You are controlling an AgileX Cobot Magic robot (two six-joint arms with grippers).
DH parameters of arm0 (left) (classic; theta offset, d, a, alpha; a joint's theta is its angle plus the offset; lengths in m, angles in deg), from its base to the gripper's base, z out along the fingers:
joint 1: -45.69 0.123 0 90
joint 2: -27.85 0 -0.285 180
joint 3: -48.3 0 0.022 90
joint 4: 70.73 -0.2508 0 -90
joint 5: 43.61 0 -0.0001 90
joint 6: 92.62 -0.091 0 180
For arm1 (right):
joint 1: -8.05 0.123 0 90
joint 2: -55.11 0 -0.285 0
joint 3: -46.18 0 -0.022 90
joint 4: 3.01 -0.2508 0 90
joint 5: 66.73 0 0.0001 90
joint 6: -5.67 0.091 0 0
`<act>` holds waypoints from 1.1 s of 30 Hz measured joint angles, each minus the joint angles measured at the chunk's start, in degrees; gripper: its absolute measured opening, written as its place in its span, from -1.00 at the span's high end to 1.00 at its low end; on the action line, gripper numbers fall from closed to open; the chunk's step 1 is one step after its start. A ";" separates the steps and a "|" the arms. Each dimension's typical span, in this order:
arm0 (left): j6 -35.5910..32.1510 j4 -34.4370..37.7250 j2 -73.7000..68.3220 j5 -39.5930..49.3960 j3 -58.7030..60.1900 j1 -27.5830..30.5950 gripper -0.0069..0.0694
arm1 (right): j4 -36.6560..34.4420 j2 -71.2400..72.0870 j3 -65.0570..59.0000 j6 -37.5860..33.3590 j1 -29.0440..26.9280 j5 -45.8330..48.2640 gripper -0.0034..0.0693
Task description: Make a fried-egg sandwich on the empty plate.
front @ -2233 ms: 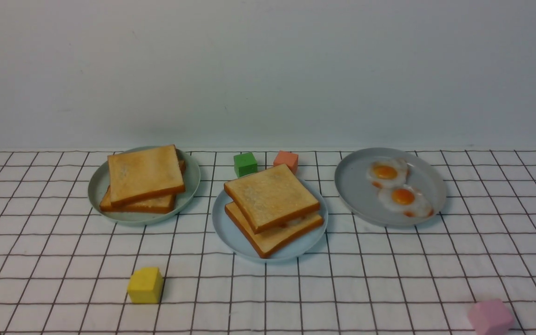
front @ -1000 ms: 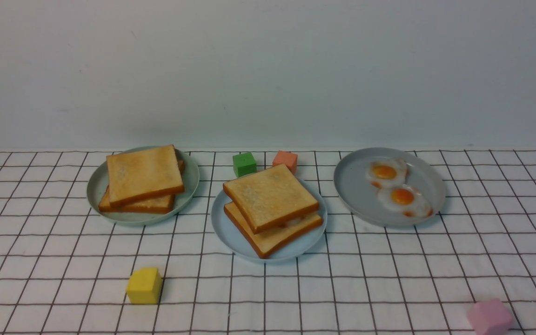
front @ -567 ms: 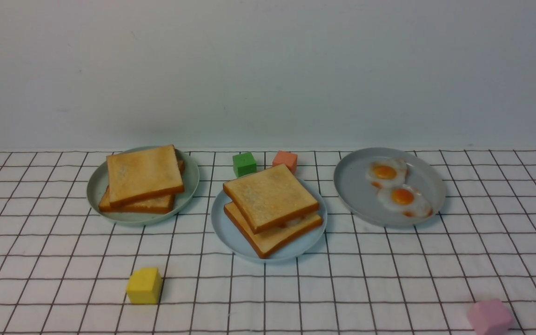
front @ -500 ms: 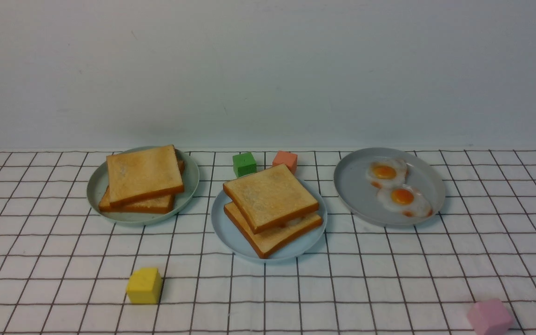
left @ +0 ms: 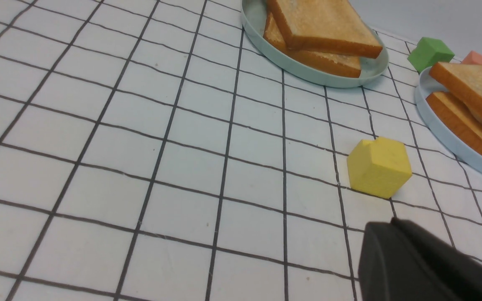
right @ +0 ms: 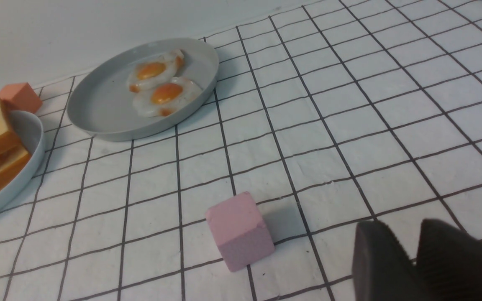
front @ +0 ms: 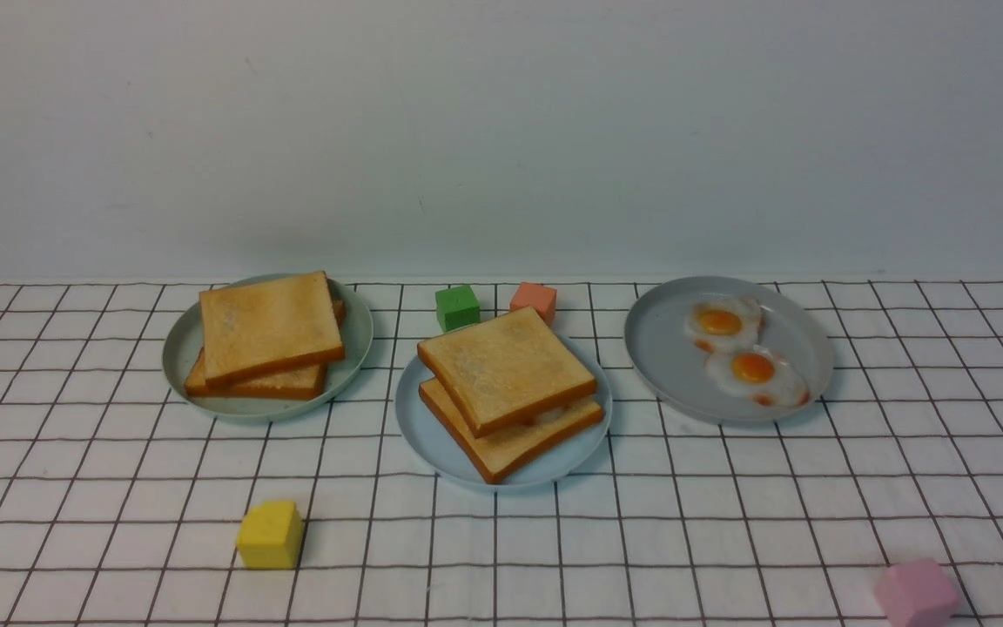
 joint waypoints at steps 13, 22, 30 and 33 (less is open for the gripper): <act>0.00 0.00 0.00 0.00 0.00 0.00 0.80 | 0.00 0.00 0.00 0.00 0.00 0.00 0.39; 0.00 0.00 0.00 0.00 0.00 0.00 0.77 | 0.00 0.00 0.00 0.00 0.00 0.00 0.35; 0.00 0.00 0.00 0.00 0.00 0.00 0.76 | 0.00 0.00 0.00 0.00 0.00 0.00 0.32; 0.00 0.00 0.00 0.00 0.00 0.00 0.74 | 0.00 0.00 0.00 0.00 0.00 0.00 0.31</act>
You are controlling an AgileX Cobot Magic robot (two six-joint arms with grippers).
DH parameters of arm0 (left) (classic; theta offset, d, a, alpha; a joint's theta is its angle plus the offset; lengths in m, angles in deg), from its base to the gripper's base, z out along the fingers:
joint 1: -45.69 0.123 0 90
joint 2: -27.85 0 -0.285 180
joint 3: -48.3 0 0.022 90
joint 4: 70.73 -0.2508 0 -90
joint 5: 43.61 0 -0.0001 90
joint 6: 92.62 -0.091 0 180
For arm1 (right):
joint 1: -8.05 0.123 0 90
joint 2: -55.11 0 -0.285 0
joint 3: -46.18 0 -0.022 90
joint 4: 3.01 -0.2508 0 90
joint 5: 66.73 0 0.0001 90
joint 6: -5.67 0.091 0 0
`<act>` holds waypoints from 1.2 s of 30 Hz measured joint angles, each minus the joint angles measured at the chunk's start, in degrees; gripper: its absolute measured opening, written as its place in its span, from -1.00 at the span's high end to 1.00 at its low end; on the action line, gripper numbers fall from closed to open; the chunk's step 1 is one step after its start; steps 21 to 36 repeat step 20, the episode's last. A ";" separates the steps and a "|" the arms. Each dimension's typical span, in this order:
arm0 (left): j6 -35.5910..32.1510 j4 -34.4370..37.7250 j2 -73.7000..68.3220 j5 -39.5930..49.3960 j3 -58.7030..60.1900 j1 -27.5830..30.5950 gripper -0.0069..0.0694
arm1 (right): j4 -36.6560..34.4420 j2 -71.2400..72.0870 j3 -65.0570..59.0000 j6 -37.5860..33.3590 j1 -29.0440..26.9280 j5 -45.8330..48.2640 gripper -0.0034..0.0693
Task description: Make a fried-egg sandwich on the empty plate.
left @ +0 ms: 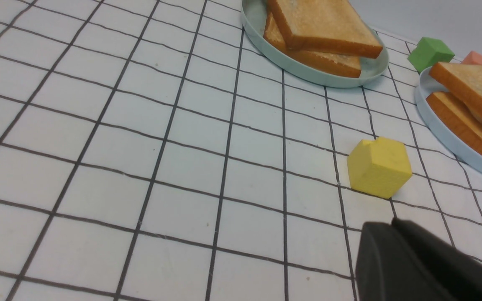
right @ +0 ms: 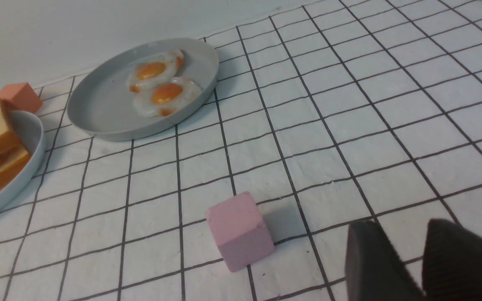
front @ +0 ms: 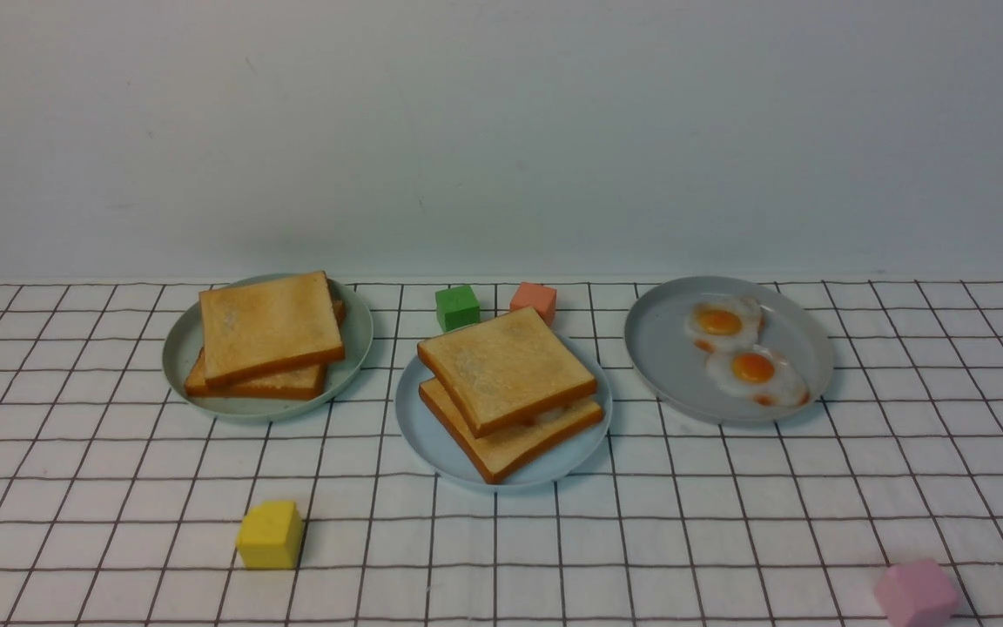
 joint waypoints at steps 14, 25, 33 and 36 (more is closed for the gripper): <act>0.00 0.00 0.00 0.00 0.00 0.00 0.72 | 0.00 0.00 0.00 0.00 0.00 0.00 0.25; 0.00 0.00 0.00 0.00 0.00 0.00 0.72 | 0.00 0.00 0.00 0.00 0.00 0.00 0.25; 0.00 0.00 0.00 0.00 0.00 0.00 0.72 | 0.00 0.00 0.00 0.00 0.00 0.00 0.25; 0.00 0.00 0.00 0.00 0.00 0.00 0.72 | 0.00 0.00 0.00 0.00 0.00 0.00 0.25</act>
